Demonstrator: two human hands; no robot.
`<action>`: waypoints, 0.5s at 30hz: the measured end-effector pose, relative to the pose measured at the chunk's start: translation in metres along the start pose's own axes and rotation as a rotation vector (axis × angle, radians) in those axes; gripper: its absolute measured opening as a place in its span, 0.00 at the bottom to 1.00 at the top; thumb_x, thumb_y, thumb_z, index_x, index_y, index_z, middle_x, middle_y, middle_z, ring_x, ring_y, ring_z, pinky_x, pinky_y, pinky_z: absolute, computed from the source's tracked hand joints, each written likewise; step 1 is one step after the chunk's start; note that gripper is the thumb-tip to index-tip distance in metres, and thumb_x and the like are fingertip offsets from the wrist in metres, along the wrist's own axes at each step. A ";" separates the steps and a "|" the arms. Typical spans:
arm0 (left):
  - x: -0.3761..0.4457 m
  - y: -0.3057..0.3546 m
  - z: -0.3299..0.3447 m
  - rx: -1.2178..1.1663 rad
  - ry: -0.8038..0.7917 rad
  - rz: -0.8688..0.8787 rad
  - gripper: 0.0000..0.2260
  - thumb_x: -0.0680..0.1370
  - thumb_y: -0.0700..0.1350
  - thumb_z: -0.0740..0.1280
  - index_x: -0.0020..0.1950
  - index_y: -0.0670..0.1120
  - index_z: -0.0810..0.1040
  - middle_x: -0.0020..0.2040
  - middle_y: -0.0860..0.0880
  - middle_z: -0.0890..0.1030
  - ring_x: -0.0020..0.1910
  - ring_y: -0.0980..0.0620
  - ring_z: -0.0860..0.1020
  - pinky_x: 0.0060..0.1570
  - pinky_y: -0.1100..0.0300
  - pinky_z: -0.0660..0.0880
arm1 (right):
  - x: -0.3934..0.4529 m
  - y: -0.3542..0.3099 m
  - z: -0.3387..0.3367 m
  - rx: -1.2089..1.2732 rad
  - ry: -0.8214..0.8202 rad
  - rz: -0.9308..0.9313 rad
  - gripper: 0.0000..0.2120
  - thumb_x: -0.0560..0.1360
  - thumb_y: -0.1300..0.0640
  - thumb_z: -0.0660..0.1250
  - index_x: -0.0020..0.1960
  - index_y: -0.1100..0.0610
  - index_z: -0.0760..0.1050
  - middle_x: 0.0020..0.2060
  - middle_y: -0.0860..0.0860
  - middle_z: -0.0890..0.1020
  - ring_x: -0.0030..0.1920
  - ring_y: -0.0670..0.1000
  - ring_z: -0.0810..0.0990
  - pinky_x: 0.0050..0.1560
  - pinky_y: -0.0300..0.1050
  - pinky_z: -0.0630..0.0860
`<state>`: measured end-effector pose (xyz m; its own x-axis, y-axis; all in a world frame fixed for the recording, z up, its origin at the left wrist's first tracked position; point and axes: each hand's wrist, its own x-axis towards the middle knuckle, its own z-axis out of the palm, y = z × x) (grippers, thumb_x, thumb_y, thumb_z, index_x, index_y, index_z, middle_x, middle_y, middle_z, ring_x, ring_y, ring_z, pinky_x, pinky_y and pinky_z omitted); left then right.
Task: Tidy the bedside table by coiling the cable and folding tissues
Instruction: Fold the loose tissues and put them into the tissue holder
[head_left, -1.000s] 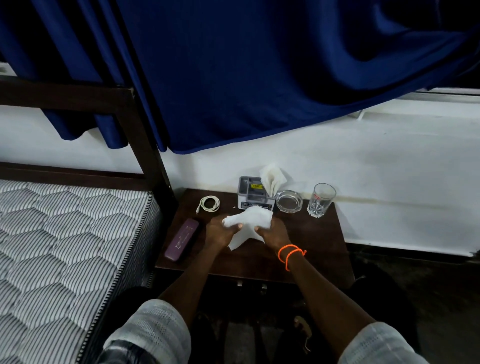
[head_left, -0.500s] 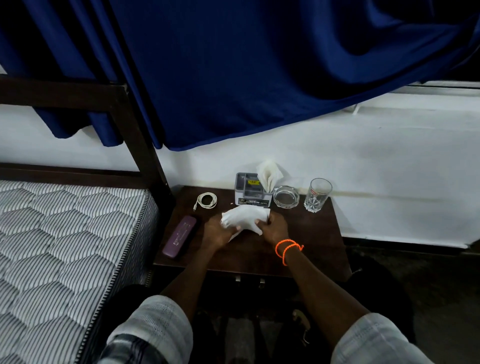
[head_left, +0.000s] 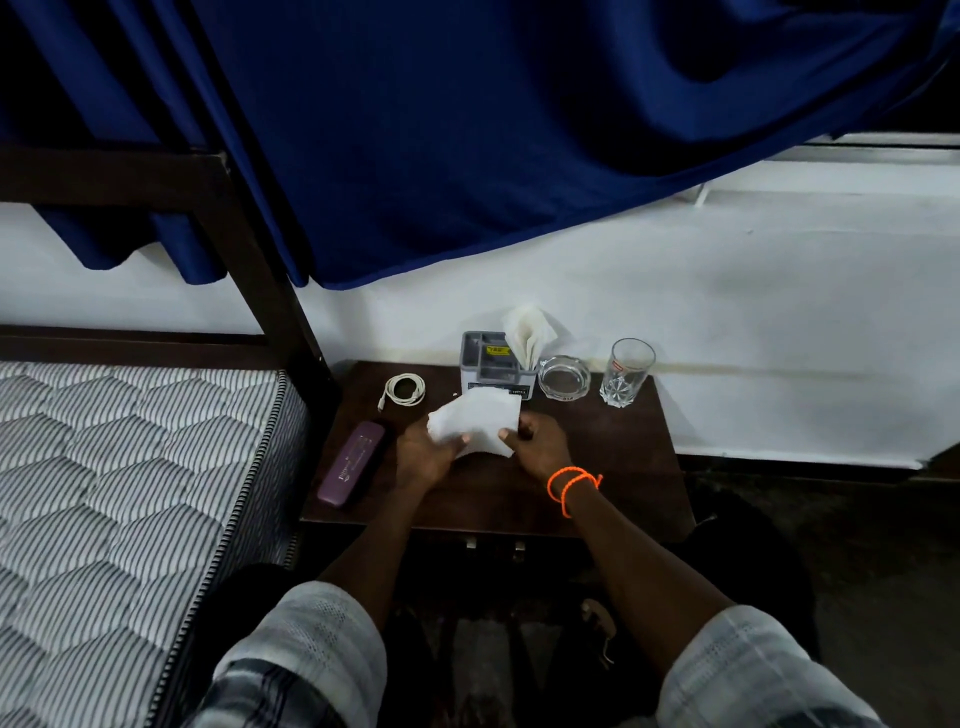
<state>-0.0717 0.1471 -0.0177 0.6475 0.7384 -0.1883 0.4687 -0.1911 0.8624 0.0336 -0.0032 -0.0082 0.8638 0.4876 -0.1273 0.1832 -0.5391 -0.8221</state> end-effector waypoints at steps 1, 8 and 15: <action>0.000 0.000 0.000 -0.004 0.029 -0.017 0.24 0.71 0.46 0.81 0.63 0.39 0.82 0.59 0.40 0.85 0.60 0.45 0.83 0.52 0.63 0.73 | 0.001 -0.001 -0.001 -0.017 0.012 0.005 0.10 0.76 0.60 0.72 0.53 0.67 0.83 0.50 0.62 0.86 0.53 0.60 0.84 0.56 0.54 0.78; 0.002 0.006 -0.004 -0.029 0.024 0.003 0.26 0.69 0.48 0.82 0.63 0.41 0.83 0.60 0.42 0.85 0.60 0.46 0.83 0.54 0.62 0.75 | 0.003 -0.006 -0.004 -0.021 -0.047 -0.015 0.13 0.75 0.62 0.74 0.57 0.65 0.82 0.53 0.61 0.86 0.55 0.59 0.84 0.59 0.52 0.79; 0.002 -0.005 -0.007 0.047 0.017 -0.022 0.22 0.73 0.47 0.79 0.63 0.38 0.82 0.59 0.39 0.85 0.60 0.42 0.83 0.51 0.61 0.74 | 0.003 -0.005 -0.004 -0.030 -0.029 -0.023 0.10 0.76 0.60 0.73 0.54 0.64 0.84 0.50 0.60 0.86 0.54 0.58 0.84 0.56 0.47 0.77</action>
<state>-0.0767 0.1540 -0.0194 0.6268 0.7534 -0.1987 0.5104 -0.2043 0.8353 0.0378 -0.0019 -0.0022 0.8451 0.5196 -0.1253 0.2171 -0.5480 -0.8078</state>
